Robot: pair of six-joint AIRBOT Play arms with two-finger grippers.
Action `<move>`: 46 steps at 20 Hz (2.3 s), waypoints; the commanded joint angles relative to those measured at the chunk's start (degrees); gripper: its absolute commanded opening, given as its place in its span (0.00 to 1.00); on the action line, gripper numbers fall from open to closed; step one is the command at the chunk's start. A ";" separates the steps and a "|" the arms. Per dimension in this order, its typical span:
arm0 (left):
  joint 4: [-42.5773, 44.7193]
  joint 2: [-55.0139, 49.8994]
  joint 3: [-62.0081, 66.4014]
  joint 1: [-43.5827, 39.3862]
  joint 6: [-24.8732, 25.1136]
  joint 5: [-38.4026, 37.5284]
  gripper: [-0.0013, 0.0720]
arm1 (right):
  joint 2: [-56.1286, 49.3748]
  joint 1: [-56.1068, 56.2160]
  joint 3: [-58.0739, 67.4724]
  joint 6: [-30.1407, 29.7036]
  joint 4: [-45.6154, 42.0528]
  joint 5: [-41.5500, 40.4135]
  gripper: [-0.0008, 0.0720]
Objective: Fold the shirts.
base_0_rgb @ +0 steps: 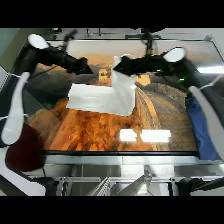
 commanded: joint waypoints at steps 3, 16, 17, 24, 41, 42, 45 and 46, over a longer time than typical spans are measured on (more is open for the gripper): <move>-0.15 8.07 -9.16 13.38 2.95 -2.05 0.02 | -21.18 16.57 18.80 -1.11 5.44 -14.38 0.04; -0.24 13.44 -16.15 21.16 4.07 0.24 0.02 | -21.51 11.61 23.04 -7.19 5.38 7.02 0.04; -0.24 14.40 -16.15 22.12 4.07 0.17 0.02 | -20.04 8.81 23.02 -2.45 0.35 10.36 0.04; -0.13 18.75 -16.15 25.07 4.55 -2.78 0.02 | -11.10 -4.48 12.90 19.32 -25.75 23.43 0.16; -0.09 18.80 -16.15 23.10 6.67 -2.75 0.02 | -24.63 -0.42 8.79 9.49 1.03 10.21 0.23; -0.09 18.80 -16.15 23.10 6.64 -2.75 0.02 | -24.61 -0.42 8.81 7.56 4.00 10.21 0.15; -0.11 18.80 -16.15 23.06 6.62 -3.39 0.02 | -22.67 -0.59 10.03 5.86 6.25 10.45 0.04; -0.11 18.80 -16.15 23.06 6.62 -4.04 0.02 | -20.92 -1.16 10.58 5.40 5.31 10.38 0.04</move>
